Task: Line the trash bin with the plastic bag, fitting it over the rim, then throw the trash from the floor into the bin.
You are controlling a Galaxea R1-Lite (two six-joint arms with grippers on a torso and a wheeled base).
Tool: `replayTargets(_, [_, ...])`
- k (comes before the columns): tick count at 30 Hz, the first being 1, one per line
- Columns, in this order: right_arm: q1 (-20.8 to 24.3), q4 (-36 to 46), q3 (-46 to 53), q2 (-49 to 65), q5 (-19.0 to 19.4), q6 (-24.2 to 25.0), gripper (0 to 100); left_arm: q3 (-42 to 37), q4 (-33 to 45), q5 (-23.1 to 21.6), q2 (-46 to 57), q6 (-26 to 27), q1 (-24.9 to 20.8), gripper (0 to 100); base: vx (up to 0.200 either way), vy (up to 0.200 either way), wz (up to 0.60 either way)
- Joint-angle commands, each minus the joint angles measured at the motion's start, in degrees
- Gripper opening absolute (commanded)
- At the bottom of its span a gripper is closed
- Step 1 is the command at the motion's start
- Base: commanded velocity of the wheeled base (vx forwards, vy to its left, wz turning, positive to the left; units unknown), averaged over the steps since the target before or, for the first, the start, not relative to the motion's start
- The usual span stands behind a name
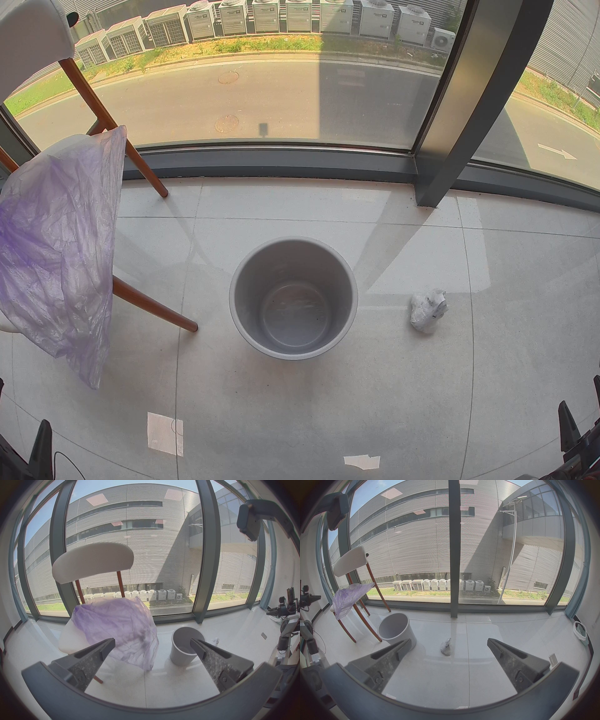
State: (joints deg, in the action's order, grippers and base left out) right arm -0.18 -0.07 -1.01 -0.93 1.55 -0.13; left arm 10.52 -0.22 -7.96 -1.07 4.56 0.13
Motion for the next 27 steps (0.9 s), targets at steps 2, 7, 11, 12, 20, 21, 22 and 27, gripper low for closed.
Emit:
replayTargets(2, [0.0,0.0,1.0,0.4,0.0,0.2,100,5.2,-4.7,-0.5,-9.8,0.1,-0.1,100,0.0,0.0,0.0])
replayTargets(7, [0.0,0.0,1.0,0.4,0.0,0.3,100,7.7,-12.0,-0.6,-21.2,0.3,-0.1,100,0.0,0.0,0.0])
replayTargets(11, [0.0,0.0,1.0,0.4,-0.1,0.4,100,10.6,-17.7,-0.7,-29.7,1.1,0.0,100,0.0,0.0,0.0])
replayTargets(12, [0.0,0.0,1.0,0.4,-0.1,0.4,100,11.3,-19.0,-0.7,-31.6,1.8,0.0,100,0.0,0.0,0.0])
replayTargets(20, [0.0,0.0,1.0,0.4,-0.1,0.4,100,19.5,-21.8,-0.8,-43.9,7.0,-0.1,100,0.0,0.0,0.0])
replayTargets(21, [0.0,0.0,1.0,0.4,-0.1,0.4,100,20.1,-21.8,-1.2,-45.2,7.0,-0.2,100,0.0,0.0,0.0])
replayTargets(22, [0.0,0.0,1.0,0.4,-0.1,0.4,100,20.4,-21.8,-1.6,-45.9,7.0,-0.3,100,0.0,0.0,0.0])
replayTargets(27, [0.0,-0.1,1.0,0.4,-0.1,0.4,100,22.2,-21.9,-6.7,-48.7,7.1,-0.9,100,0.0,0.0,0.0])
